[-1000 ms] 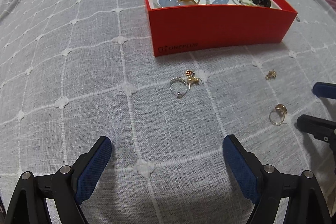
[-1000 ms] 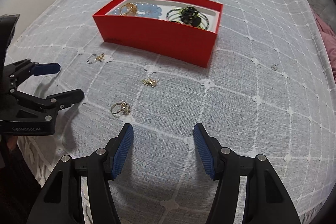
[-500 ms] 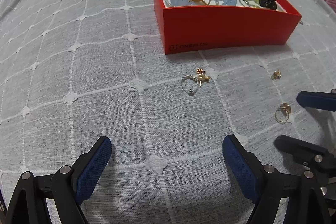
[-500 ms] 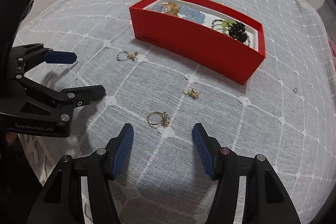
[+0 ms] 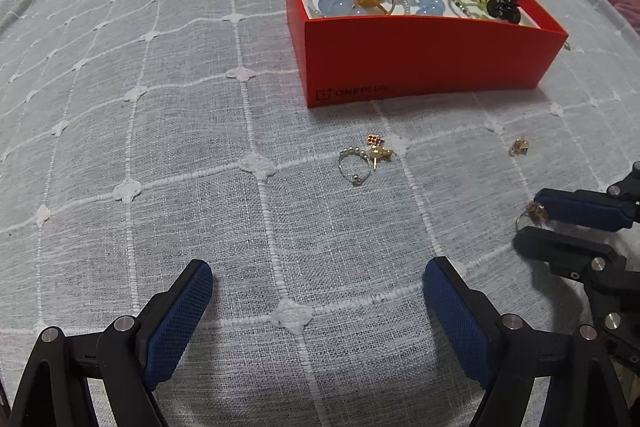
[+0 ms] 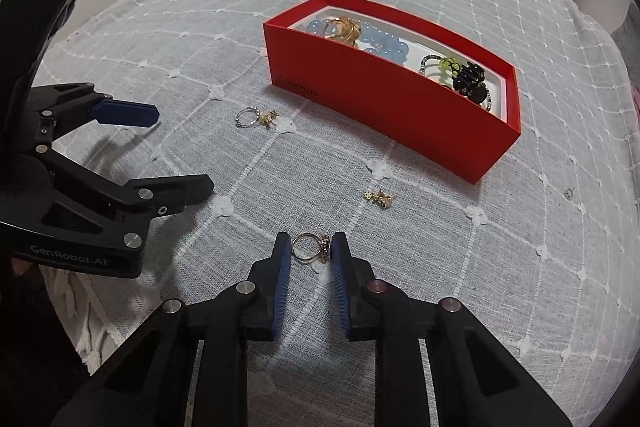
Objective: Organize jewelry
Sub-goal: 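Grasp the gold ring with the right tool while the left tool grasps the silver ring, then carry both rings into the red box and open both tools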
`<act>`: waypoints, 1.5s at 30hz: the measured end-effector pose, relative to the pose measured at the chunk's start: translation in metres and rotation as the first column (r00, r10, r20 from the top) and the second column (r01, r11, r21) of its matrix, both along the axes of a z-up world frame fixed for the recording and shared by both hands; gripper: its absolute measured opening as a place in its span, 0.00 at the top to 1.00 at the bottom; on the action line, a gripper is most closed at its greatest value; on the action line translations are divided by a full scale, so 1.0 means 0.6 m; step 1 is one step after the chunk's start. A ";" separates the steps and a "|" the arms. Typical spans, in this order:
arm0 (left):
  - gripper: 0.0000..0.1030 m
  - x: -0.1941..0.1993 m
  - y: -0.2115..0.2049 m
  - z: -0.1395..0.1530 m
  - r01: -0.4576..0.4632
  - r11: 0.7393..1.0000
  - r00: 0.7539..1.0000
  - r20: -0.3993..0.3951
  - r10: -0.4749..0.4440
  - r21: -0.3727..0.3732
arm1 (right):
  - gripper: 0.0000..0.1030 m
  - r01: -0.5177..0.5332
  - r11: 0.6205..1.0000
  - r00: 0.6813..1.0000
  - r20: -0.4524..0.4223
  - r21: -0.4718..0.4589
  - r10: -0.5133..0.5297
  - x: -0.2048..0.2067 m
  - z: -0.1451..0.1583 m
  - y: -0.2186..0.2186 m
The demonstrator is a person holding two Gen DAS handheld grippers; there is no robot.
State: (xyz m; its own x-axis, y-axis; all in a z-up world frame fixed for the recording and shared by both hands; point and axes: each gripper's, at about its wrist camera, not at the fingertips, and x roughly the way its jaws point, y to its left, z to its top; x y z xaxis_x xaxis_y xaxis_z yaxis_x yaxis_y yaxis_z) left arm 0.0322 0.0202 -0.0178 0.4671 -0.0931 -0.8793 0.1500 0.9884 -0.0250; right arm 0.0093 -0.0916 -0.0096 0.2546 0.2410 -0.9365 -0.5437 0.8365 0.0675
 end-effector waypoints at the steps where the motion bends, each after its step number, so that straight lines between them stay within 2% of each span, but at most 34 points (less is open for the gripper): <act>1: 0.13 0.001 0.001 0.001 -0.002 1.000 1.000 0.003 0.002 -0.005 | 0.79 0.003 1.000 1.000 0.001 0.001 -0.003 0.002 0.000 -0.002; 4: 0.14 0.004 0.000 0.005 -0.008 1.000 1.000 0.023 0.008 -0.018 | 0.79 0.016 1.000 1.000 0.006 0.008 -0.016 0.004 0.006 -0.014; 9: 0.27 0.013 -0.007 0.014 0.045 0.997 0.997 0.058 -0.042 -0.059 | 0.79 0.033 0.999 0.999 0.013 0.015 -0.034 0.004 0.016 -0.033; 11: 0.46 0.016 -0.010 0.015 0.075 0.995 0.995 0.070 -0.070 -0.062 | 0.79 0.041 0.999 0.999 0.011 0.019 -0.041 0.004 0.019 -0.041; 14: 0.66 0.030 -0.015 0.012 0.107 0.993 0.992 0.079 -0.103 -0.047 | 0.79 0.054 0.998 0.999 0.006 0.023 -0.054 0.004 0.021 -0.051; 16: 0.75 0.038 -0.014 0.006 0.116 0.993 0.990 0.078 -0.114 -0.031 | 0.79 0.059 0.998 0.998 0.004 0.025 -0.060 0.005 0.023 -0.056; 27: 0.76 0.051 -0.038 -0.002 0.201 0.977 0.972 0.112 -0.209 0.077 | 0.79 0.085 0.996 0.996 0.001 0.024 -0.085 0.012 0.023 -0.063; 34: 0.76 0.054 -0.039 -0.006 0.228 0.969 0.962 0.134 -0.240 0.096 | 0.79 0.103 0.994 0.995 0.004 0.025 -0.103 0.020 0.026 -0.072; 36: 0.77 0.056 -0.040 -0.006 0.229 0.968 0.961 0.135 -0.241 0.099 | 0.79 0.114 0.993 0.993 0.009 0.029 -0.114 0.023 0.030 -0.079; 38: 0.86 0.055 -0.042 -0.005 0.235 0.967 0.960 0.131 -0.246 0.097 | 0.79 0.130 0.991 0.991 0.012 0.033 -0.130 0.026 0.034 -0.087; 42: 0.87 0.051 -0.047 -0.004 0.231 0.967 0.961 0.128 -0.244 0.111 | 0.79 0.160 0.986 0.987 0.017 0.039 -0.161 0.034 0.041 -0.106; 45: 0.87 0.052 -0.043 -0.001 0.215 0.972 0.968 0.116 -0.225 0.091 | 0.79 0.178 0.983 0.984 0.023 0.048 -0.179 0.038 0.049 -0.119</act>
